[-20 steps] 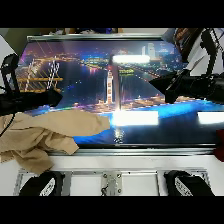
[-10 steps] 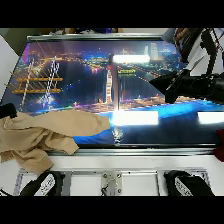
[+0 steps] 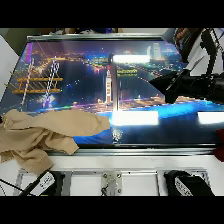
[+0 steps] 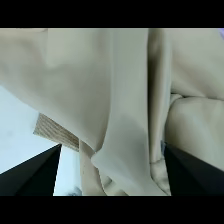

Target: Fold the clothes and pants, and hang the long-sleeved shirts on hangers.

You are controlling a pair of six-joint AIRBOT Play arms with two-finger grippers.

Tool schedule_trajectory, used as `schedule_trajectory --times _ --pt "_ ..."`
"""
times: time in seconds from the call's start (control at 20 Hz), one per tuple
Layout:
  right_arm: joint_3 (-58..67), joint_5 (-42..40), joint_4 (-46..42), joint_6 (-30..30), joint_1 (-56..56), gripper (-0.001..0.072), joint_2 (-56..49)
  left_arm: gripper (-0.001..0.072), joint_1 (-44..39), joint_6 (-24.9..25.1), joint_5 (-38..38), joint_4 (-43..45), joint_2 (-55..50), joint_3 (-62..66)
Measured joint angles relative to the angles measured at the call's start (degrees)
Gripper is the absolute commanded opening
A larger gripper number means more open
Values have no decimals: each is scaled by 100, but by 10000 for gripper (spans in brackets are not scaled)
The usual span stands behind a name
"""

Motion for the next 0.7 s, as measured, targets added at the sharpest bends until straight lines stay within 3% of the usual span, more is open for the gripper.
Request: schedule_trajectory --times 0.4,0.45,0.5,0.55,0.7 --pt "0 0 0 2 0 31 0 703 391 -85 962 -1078 -409 -1471" --pt "0 0 0 0 0 32 0 505 400 -87 1113 -1121 -417 -1692" --pt "0 0 0 0 0 31 0 208 404 -90 1235 -1165 -424 -1871" --pt "0 0 0 0 0 32 0 24 411 -105 1318 -1204 -426 -2020" --pt "0 -2 0 0 0 31 0 23 415 -105 1399 -1222 -297 -2205"
